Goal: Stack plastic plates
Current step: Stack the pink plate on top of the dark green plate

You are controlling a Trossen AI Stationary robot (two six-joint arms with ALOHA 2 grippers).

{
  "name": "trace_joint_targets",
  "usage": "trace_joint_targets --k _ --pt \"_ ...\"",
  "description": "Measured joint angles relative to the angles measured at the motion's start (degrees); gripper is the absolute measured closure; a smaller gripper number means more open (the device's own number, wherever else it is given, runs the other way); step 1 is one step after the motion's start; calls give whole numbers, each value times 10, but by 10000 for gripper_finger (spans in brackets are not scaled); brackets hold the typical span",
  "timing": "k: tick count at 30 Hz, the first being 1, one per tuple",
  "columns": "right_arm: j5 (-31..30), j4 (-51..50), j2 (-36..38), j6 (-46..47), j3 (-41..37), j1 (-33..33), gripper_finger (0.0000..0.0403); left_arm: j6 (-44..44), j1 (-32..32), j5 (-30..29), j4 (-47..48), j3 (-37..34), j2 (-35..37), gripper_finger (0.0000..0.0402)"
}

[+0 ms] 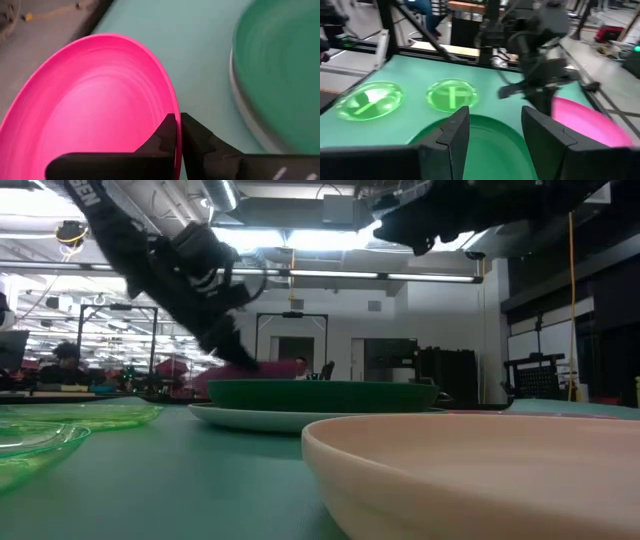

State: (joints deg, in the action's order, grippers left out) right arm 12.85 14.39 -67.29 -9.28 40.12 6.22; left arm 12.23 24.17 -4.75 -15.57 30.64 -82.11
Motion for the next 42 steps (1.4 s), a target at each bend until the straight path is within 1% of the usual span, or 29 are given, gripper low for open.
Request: trace_joint_targets --k 2,7,10,13,16,17,23,28,30,35,42 --pt "-4 0 0 0 0 -17 233 0 -10 3 2 25 0 398" --pt "-19 0 0 0 0 -56 233 -6 -47 50 2 85 0 399" --pt "-24 -2 0 0 0 -74 233 -17 -79 65 15 116 0 399" --pt "-33 -13 0 0 0 -89 233 -29 -113 93 35 135 0 399" --pt "-34 -17 0 0 0 -102 233 -52 -148 131 35 137 0 399" --pt "-34 -20 0 0 0 -106 233 -60 -161 134 36 137 0 399" --pt "-34 -31 0 0 0 -134 233 -88 -225 131 37 129 -4 400" --pt "-33 -46 0 0 0 -160 233 -91 -256 121 40 128 -12 397" --pt "-32 -56 0 0 0 -173 233 -91 -262 113 31 128 -17 396" --pt "-32 -74 0 0 0 -208 233 -91 -265 111 33 128 -32 395" --pt "-34 -96 0 0 0 -253 233 -89 -265 111 26 128 -84 394"
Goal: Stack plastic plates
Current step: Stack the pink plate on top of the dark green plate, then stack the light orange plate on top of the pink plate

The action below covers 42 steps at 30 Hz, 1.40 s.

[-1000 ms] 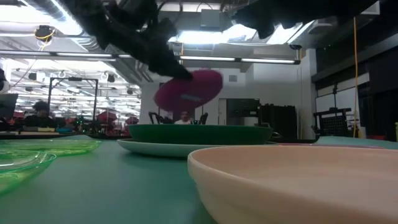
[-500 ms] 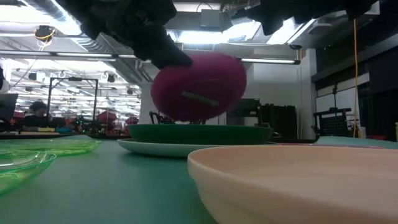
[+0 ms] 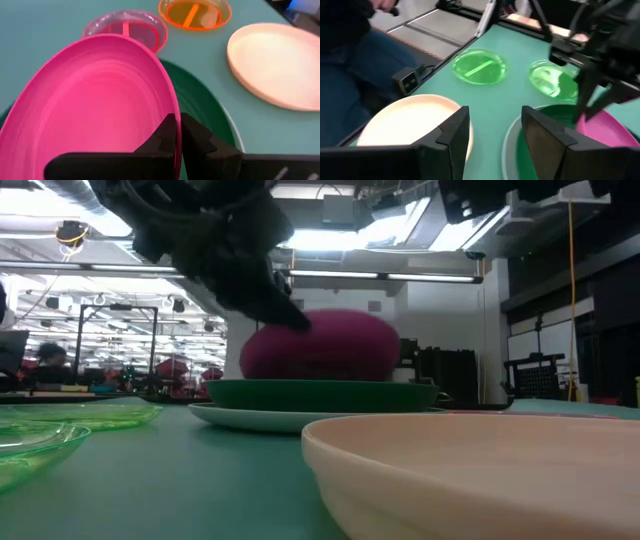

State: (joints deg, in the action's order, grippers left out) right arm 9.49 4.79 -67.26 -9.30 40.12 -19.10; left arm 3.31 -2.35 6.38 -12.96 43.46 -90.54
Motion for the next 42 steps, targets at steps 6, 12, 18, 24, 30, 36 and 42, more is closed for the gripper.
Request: trace_joint_targets --k 6,12,18,24,30,36,42 --pt "0 -23 0 0 0 -27 233 7 0 0 -16 0 -46 393" --pt "-1 -24 0 0 0 -26 233 7 -1 -1 -16 1 -57 392" --pt "-35 -23 0 0 0 -27 233 0 -4 1 -10 0 -58 368" --pt "-56 -18 -1 0 0 -27 233 -2 -6 2 -10 0 -58 318" --pt "-59 -3 -36 30 0 -27 233 -1 -6 2 -11 0 -58 303" --pt "-52 33 -93 51 0 -27 233 0 -6 2 -12 15 -58 305" --pt "-35 50 -131 78 0 -27 233 1 -6 2 -13 46 -56 305"
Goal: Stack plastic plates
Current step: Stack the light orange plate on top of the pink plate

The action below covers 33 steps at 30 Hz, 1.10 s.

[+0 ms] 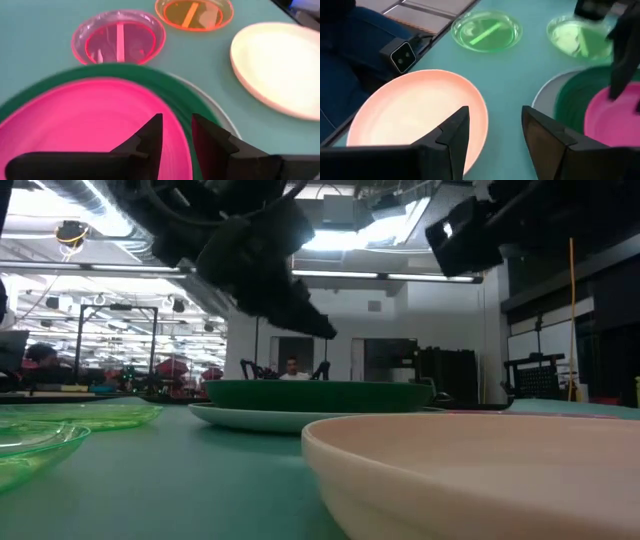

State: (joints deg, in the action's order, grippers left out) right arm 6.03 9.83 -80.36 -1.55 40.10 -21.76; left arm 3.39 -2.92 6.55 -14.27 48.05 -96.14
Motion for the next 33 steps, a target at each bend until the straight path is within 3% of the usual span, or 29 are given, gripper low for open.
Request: trace_joint_targets --k 16,23,33 --pt "27 -5 -92 106 0 0 233 2 0 -1 3 32 0 305" --pt "79 -5 -118 108 0 0 233 2 0 -1 3 33 0 305" --pt "65 -10 -119 118 0 0 233 2 0 -1 3 33 0 305"
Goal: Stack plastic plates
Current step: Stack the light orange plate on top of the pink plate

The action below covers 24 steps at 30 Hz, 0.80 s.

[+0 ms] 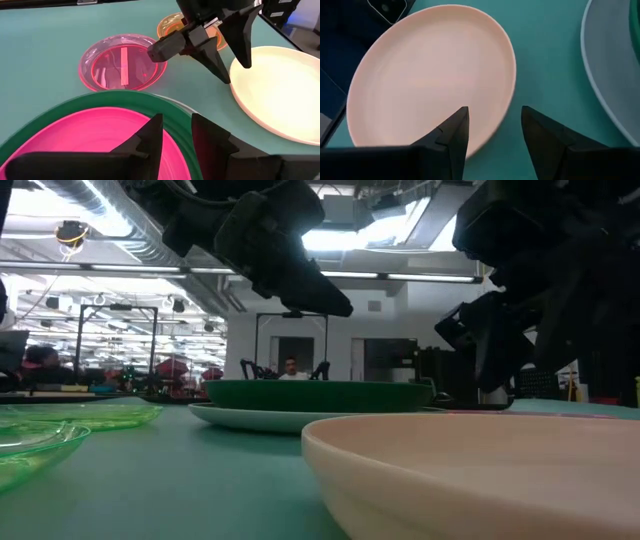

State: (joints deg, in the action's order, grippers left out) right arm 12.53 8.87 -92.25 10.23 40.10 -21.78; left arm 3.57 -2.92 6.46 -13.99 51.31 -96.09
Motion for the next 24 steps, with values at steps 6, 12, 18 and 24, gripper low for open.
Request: trace_joint_targets --k 6,12,18,24 --pt "0 0 0 7 0 0 233 0 0 0 0 0 0 305" --pt "6 1 -11 7 0 0 233 0 0 0 0 0 0 305" --pt "28 5 -46 21 0 0 233 -1 0 0 0 0 0 305" --pt "31 9 -57 22 0 0 233 -1 0 0 0 0 0 305"
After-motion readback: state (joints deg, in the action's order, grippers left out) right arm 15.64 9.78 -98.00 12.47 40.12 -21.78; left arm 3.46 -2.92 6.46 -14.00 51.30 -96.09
